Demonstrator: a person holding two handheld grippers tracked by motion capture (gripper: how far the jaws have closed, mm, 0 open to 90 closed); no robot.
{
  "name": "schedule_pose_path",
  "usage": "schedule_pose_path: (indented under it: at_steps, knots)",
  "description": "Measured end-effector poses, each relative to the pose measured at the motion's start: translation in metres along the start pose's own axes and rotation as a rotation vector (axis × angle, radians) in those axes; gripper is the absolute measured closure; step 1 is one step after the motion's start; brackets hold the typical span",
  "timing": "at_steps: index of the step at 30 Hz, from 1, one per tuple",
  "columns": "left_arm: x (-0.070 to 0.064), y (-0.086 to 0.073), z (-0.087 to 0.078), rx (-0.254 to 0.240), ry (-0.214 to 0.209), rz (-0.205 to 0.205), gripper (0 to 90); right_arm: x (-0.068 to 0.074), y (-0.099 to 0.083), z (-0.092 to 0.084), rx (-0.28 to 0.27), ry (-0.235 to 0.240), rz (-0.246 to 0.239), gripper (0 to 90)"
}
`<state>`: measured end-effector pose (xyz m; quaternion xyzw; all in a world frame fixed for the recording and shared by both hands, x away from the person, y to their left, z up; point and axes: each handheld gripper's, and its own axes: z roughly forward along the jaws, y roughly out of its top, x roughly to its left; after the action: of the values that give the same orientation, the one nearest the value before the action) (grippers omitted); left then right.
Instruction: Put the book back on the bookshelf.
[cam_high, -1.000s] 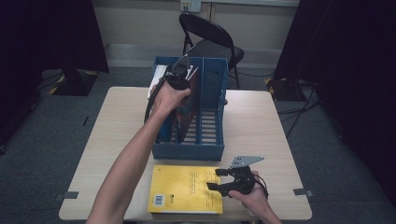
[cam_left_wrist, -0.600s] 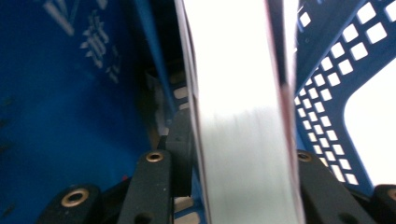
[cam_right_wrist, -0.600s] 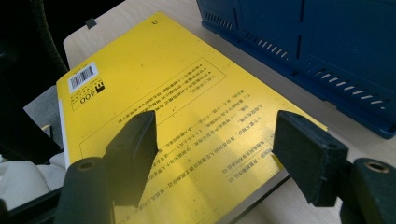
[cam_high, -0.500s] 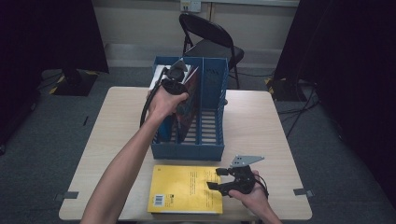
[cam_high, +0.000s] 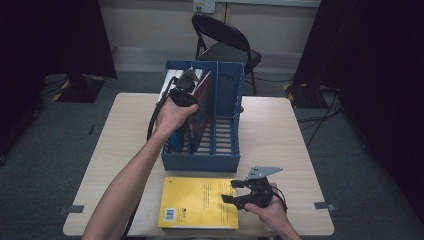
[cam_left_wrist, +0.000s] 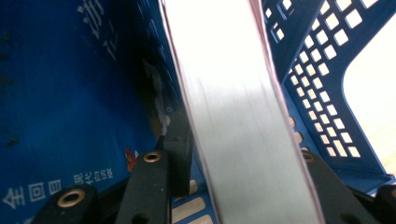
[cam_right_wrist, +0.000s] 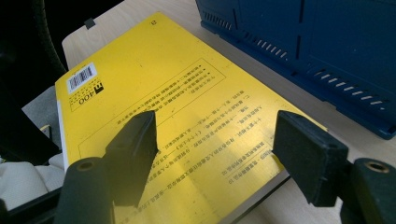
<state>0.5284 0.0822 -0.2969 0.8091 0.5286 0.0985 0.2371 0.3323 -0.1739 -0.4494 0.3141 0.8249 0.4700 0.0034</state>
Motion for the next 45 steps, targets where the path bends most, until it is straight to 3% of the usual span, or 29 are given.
schedule_pose_path:
  at_steps: [9, 19, 24, 26, 30, 36, 43, 45]
  knots:
    - [-0.006, -0.014, -0.003, -0.034, 0.021, 0.015, 65.7, 0.000, 0.000, 0.000, 0.001, 0.000, 0.000, 29.8]
    - [-0.005, -0.031, -0.006, -0.094, -0.005, 0.049, 63.6, 0.000, 0.001, 0.001, 0.001, -0.003, 0.003, 29.7]
    - [-0.004, -0.041, -0.005, -0.124, -0.040, 0.045, 59.9, 0.000, 0.001, 0.001, 0.001, -0.005, 0.002, 29.7]
    - [-0.003, -0.047, -0.003, -0.135, -0.038, 0.055, 61.3, 0.000, 0.001, 0.001, 0.001, -0.003, 0.003, 29.6]
    - [0.001, -0.058, -0.001, -0.163, -0.072, 0.049, 63.5, 0.000, 0.001, 0.001, -0.001, -0.001, 0.014, 29.3]
    - [0.002, -0.072, 0.000, -0.183, -0.085, 0.075, 67.0, 0.000, 0.001, 0.001, -0.001, -0.004, 0.011, 29.4]
    - [0.002, -0.093, -0.002, -0.228, -0.165, 0.120, 71.2, 0.000, 0.001, 0.001, -0.002, -0.010, 0.015, 29.4]
    - [0.001, -0.098, -0.001, -0.227, -0.168, 0.128, 71.3, 0.000, 0.001, 0.001, -0.002, -0.009, 0.014, 29.7]
